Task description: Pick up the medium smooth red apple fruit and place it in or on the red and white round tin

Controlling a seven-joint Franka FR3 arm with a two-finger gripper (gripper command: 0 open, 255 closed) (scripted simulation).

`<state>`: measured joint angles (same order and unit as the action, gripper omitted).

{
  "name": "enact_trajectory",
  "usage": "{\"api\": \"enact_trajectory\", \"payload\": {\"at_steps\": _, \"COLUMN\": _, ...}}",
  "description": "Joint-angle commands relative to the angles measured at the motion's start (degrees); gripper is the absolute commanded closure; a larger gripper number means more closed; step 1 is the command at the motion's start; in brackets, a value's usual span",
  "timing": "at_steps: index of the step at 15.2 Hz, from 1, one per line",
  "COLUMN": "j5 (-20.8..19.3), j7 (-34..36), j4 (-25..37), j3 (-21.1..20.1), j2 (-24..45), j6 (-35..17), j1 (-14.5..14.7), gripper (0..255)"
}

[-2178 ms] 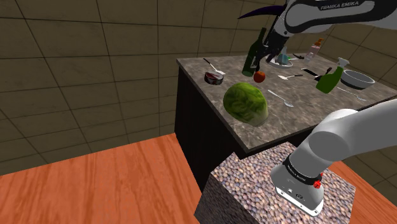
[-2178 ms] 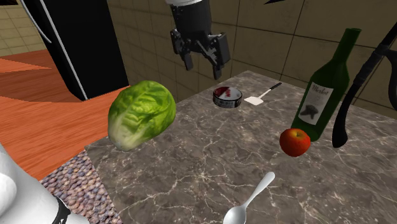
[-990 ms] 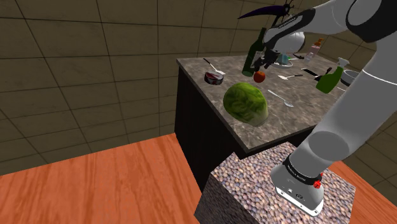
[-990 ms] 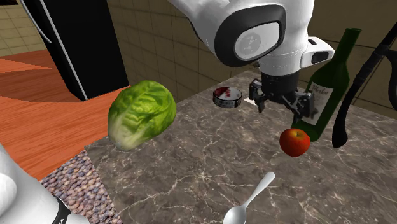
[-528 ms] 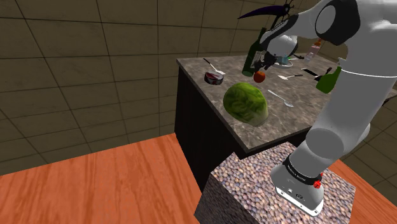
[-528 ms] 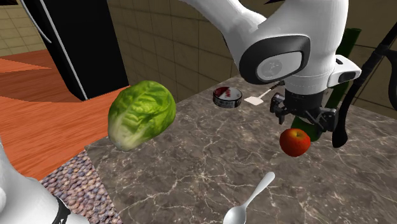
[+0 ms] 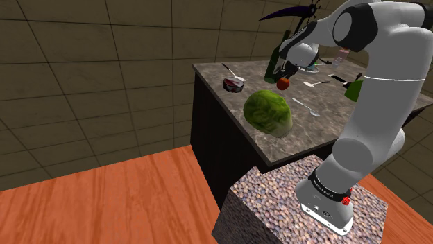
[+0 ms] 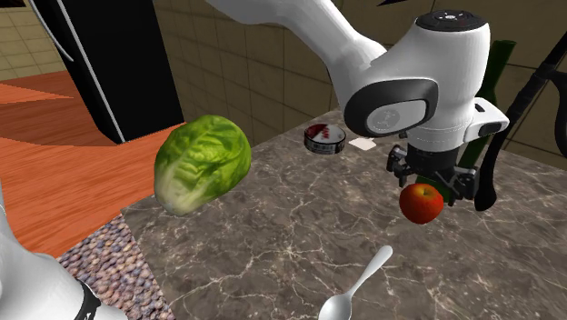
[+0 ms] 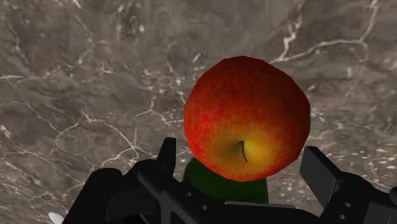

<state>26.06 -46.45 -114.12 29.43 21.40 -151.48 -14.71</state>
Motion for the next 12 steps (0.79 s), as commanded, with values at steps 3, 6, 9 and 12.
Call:
{"api": "enact_trajectory", "payload": {"at_steps": 3, "j5": 0.1, "j7": -0.1, "j4": 0.1, "j3": -0.1, "j2": 0.1, "j6": -0.1, "j1": 0.0, "gripper": 0}}
{"api": "enact_trajectory", "payload": {"at_steps": 6, "j5": 0.1, "j7": -0.1, "j4": 0.1, "j3": -0.1, "j2": 0.1, "j6": -0.1, "j1": 0.0, "gripper": 255}}
{"api": "enact_trajectory", "payload": {"at_steps": 9, "j5": 0.1, "j7": -0.1, "j4": 0.0, "j3": -0.1, "j2": 0.1, "j6": -0.1, "j1": 0.0, "gripper": 255}}
{"api": "enact_trajectory", "payload": {"at_steps": 12, "j5": 0.1, "j7": -0.1, "j4": 0.0, "j3": -0.1, "j2": 0.1, "j6": -0.1, "j1": -0.1, "gripper": 255}}
